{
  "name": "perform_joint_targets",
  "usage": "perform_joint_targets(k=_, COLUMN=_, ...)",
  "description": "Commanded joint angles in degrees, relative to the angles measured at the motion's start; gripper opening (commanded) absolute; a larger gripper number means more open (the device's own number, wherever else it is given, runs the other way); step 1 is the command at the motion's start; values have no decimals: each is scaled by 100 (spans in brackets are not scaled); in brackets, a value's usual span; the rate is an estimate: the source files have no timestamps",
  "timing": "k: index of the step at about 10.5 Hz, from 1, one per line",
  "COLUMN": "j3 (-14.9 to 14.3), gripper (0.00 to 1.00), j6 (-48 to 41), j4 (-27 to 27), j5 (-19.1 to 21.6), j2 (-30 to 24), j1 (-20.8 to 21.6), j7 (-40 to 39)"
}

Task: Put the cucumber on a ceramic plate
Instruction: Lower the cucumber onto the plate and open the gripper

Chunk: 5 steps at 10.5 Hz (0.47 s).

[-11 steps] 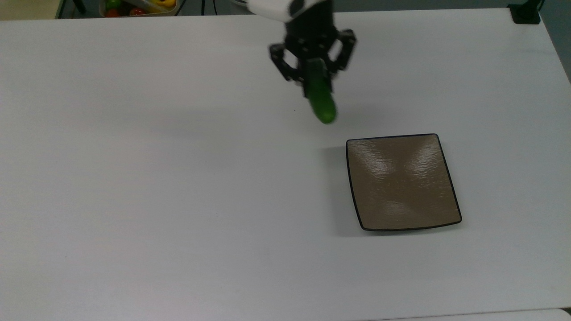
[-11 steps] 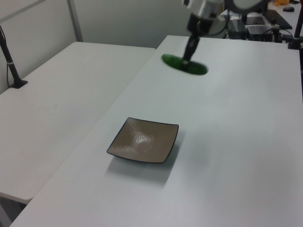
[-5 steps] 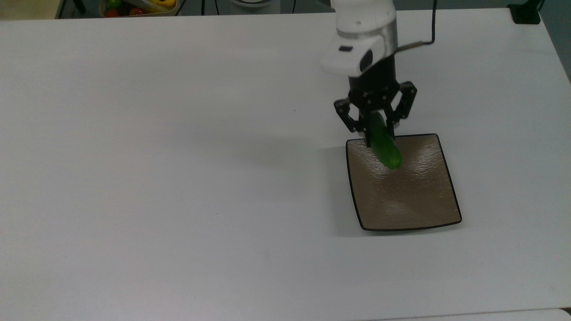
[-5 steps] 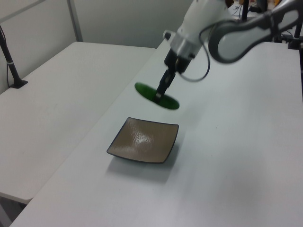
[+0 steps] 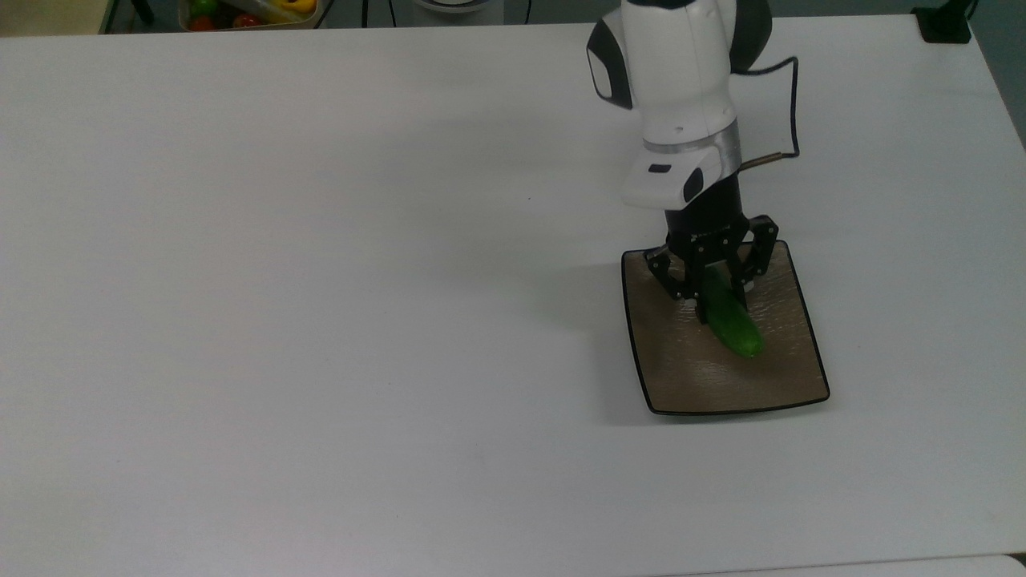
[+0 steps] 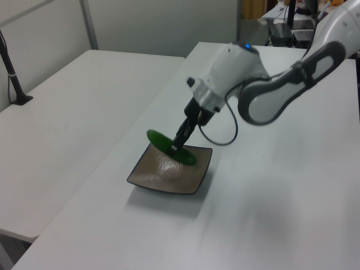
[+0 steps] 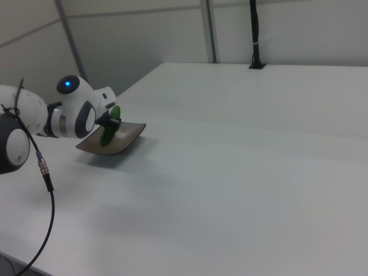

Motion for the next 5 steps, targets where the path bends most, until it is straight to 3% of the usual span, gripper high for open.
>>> perform_joint_targets(k=1, j3=-26, gripper=19, j6=532, j4=459, j5=-100, j2=584, j1=31, j7=323)
perform_joint_targets(k=2, j3=-26, gripper=20, j6=541, j4=504, j5=-100, j2=638, j1=14, j7=331)
perform_joint_targets(k=3, j3=-26, gripper=30, j6=542, j4=521, j5=-100, j2=638, j1=-4, j7=331)
perform_joint_targets(k=5, j3=-26, gripper=70, j6=542, j4=522, j5=-92, j2=621, j1=-22, j7=331)
